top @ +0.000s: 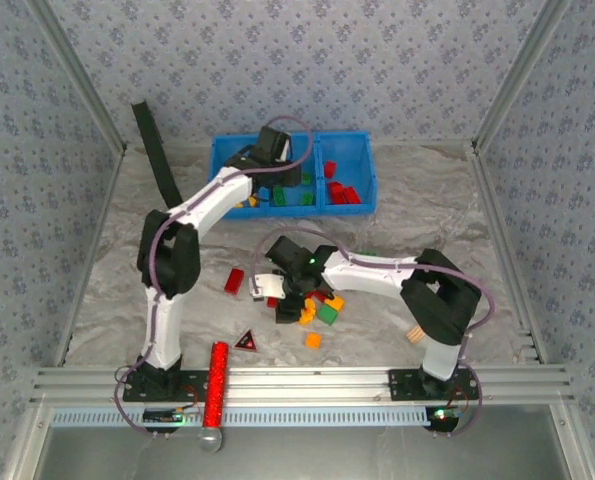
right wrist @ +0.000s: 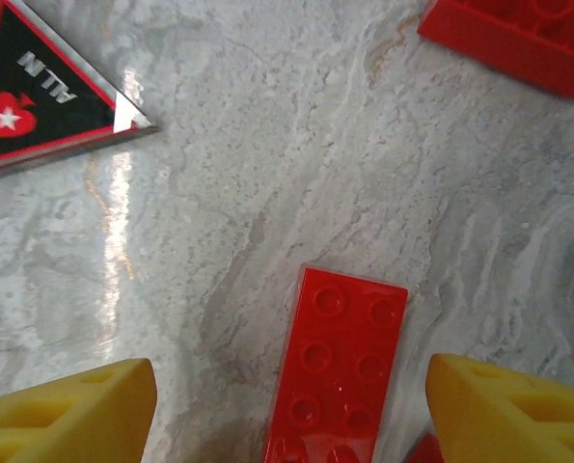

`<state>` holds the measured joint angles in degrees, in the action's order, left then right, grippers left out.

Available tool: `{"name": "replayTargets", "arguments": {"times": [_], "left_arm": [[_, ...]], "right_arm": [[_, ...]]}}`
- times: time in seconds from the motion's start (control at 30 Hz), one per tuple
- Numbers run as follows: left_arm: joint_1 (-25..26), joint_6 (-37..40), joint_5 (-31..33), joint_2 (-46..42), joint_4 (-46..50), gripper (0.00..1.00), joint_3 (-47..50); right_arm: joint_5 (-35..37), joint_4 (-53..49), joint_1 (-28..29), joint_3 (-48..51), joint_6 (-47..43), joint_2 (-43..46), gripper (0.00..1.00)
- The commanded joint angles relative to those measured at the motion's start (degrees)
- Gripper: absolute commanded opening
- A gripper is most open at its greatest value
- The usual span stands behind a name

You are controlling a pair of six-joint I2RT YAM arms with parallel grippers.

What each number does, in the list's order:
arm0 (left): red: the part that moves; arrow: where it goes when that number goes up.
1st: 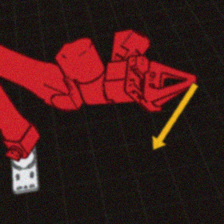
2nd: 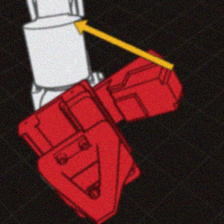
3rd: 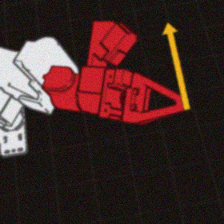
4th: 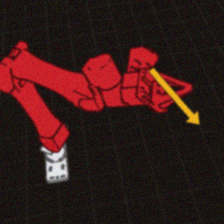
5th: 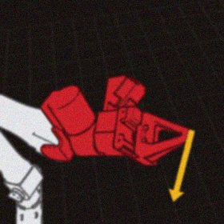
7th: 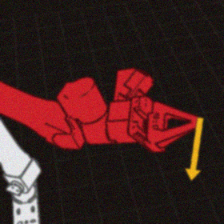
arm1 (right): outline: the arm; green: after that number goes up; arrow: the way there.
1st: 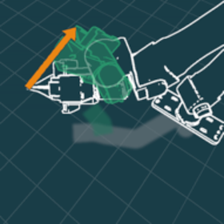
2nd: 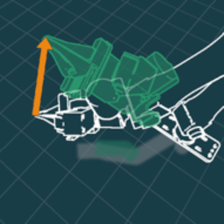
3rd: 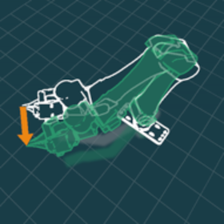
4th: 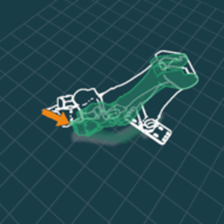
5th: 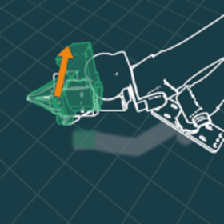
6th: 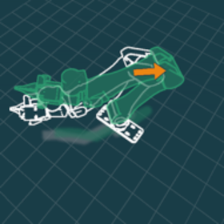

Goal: Sort the legos into containers by color
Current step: Pick up the lego from the bottom-center of the table.

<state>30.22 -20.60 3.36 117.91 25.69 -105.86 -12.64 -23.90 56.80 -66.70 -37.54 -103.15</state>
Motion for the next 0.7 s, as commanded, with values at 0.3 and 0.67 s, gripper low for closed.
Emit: {"name": "replayTargets", "arguments": {"times": [0.3, 0.67], "left_arm": [[-2.37, 1.69, 2.75, -24.3, -3.02, 0.57, 14.03], [-3.39, 2.89, 14.03, -45.45, 4.17, 0.6, 34.28]], "right_arm": [[7.21, 1.58, 1.08, -3.78, -0.57, -7.18, 0.66], [5.94, 0.48, -0.01, -4.74, 0.12, -7.29, 0.23]]}}
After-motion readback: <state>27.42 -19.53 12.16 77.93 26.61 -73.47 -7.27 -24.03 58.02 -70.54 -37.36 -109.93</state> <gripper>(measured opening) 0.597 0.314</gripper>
